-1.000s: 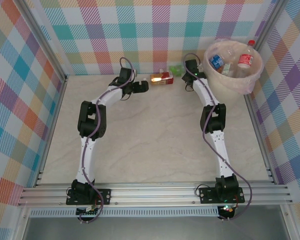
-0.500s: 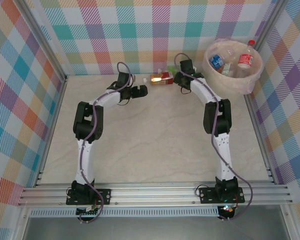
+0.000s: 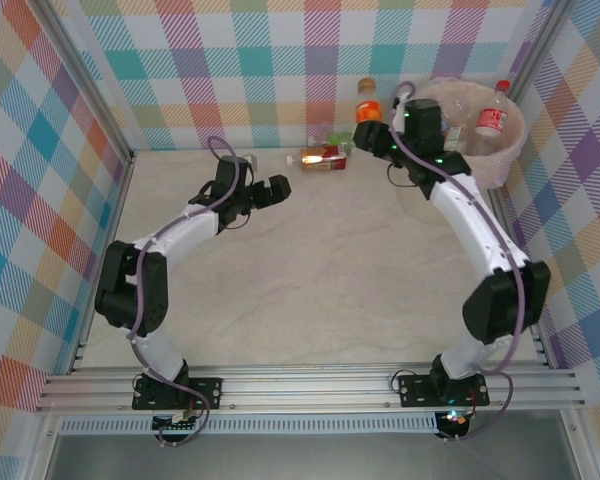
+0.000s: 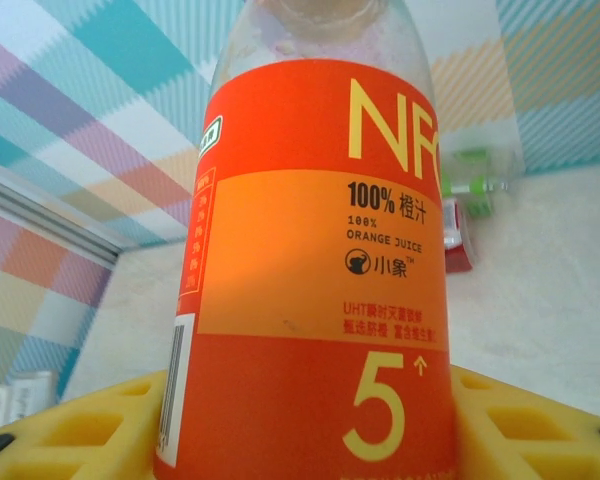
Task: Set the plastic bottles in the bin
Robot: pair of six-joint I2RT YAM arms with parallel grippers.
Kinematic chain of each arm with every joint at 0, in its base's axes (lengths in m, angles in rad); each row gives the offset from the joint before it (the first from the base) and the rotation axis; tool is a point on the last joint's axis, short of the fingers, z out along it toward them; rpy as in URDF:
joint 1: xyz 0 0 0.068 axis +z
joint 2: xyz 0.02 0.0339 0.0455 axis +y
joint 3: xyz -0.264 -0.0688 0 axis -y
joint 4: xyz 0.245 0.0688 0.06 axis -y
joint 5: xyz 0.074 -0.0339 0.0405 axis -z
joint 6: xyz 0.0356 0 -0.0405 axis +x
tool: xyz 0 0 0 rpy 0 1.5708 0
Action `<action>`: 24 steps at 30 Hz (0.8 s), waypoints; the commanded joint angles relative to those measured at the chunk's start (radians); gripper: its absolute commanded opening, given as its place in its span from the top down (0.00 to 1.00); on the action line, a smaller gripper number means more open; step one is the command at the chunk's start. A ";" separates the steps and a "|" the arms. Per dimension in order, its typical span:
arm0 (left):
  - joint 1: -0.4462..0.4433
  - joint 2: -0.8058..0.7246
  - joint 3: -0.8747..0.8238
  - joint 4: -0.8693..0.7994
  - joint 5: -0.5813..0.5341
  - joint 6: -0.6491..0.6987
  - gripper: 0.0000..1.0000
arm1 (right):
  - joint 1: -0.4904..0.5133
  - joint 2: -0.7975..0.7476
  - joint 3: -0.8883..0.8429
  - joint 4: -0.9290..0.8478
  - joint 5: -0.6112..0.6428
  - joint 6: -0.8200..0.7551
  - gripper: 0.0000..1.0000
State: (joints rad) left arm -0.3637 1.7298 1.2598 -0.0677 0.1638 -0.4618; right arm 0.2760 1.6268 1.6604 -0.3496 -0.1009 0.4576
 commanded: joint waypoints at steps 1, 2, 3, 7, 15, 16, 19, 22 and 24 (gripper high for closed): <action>-0.025 -0.080 -0.052 0.011 -0.035 -0.035 0.00 | -0.044 -0.074 -0.004 -0.053 -0.063 -0.034 0.58; -0.029 -0.096 -0.066 0.009 -0.038 -0.039 0.00 | -0.062 -0.089 0.003 -0.069 -0.072 -0.032 0.58; -0.032 -0.112 -0.080 0.007 -0.044 -0.045 0.00 | -0.089 -0.100 0.014 -0.088 -0.082 -0.022 0.57; -0.037 -0.154 -0.109 -0.010 -0.068 -0.047 0.00 | -0.217 -0.094 0.079 -0.162 -0.141 -0.017 0.57; -0.038 -0.180 -0.112 -0.044 -0.093 -0.039 0.00 | -0.403 0.109 0.340 -0.318 -0.364 -0.130 0.54; -0.038 -0.182 -0.114 -0.047 -0.095 -0.040 0.00 | -0.407 0.148 0.397 -0.363 -0.365 -0.149 0.51; -0.040 -0.188 -0.117 -0.053 -0.105 -0.041 0.00 | -0.407 0.245 0.539 -0.495 -0.336 -0.178 0.37; -0.041 -0.197 -0.121 -0.059 -0.119 -0.041 0.00 | -0.407 0.258 0.560 -0.514 -0.288 -0.177 0.15; -0.041 -0.200 -0.122 -0.062 -0.127 -0.038 0.00 | -0.406 0.243 0.544 -0.497 -0.258 -0.179 0.09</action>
State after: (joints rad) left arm -0.3992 1.5688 1.1526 -0.1070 0.0635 -0.5018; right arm -0.1360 1.8965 2.1761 -0.7963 -0.3794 0.3073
